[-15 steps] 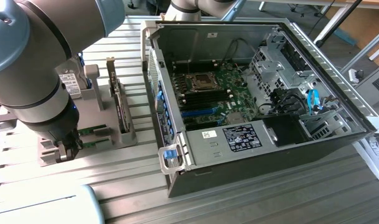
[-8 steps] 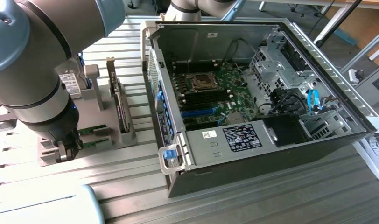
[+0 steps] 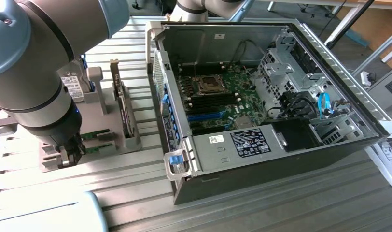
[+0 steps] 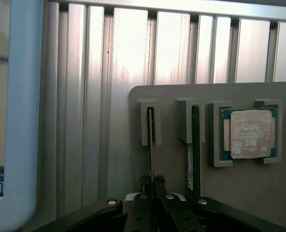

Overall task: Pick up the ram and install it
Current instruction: 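Pick up the ram and move it above insertion slot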

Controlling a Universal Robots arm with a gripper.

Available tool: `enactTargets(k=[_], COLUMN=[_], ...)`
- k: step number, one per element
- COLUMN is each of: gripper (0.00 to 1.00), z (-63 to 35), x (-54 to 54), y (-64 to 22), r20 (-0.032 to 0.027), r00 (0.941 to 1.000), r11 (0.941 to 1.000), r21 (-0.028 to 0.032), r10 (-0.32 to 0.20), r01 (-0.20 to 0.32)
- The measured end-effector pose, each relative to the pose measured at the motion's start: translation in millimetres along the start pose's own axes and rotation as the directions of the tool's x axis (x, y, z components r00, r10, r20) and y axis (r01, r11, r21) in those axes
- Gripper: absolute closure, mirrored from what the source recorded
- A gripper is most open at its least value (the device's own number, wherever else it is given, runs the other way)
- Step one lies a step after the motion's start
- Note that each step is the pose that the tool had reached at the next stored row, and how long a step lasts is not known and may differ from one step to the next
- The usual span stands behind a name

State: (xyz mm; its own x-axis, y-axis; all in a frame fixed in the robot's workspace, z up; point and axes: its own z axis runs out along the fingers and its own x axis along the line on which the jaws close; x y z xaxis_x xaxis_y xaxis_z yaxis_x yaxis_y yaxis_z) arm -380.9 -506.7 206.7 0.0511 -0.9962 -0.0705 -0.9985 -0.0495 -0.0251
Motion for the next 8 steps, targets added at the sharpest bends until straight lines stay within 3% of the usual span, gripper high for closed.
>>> enactTargets(k=[2,8], gripper=[0.87,0.87], z=[-1.0,-23.3], x=[0.0,-1.7], y=[0.0,-0.6], r20=[0.0002,0.0003], r00=[1.0,1.0], r11=[1.0,1.0], r21=[0.0001,0.0001], r10=[0.0,0.0], r01=[0.0,0.0])
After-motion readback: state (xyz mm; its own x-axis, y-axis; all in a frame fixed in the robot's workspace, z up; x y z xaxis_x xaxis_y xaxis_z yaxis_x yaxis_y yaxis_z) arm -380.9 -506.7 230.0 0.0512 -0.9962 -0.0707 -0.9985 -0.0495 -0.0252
